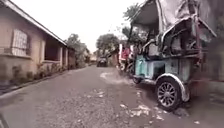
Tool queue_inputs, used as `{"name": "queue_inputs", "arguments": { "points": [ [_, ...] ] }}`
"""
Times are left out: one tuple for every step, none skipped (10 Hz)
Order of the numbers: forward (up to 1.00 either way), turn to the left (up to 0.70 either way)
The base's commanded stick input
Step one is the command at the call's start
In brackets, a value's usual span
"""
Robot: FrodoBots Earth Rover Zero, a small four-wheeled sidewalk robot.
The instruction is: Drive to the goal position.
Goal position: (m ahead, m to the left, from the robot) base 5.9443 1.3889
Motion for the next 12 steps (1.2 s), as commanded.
{"name": "queue_inputs", "arguments": {
  "points": [
    [0.70,0.07],
    [0.70,0.07],
    [0.70,0.07],
    [0.70,0.07],
    [0.70,0.07],
    [0.70,0.07],
    [0.70,0.07],
    [0.70,0.07],
    [0.70,0.07],
    [0.70,0.07],
    [0.70,0.07],
    [0.70,0.07]
  ]
}}
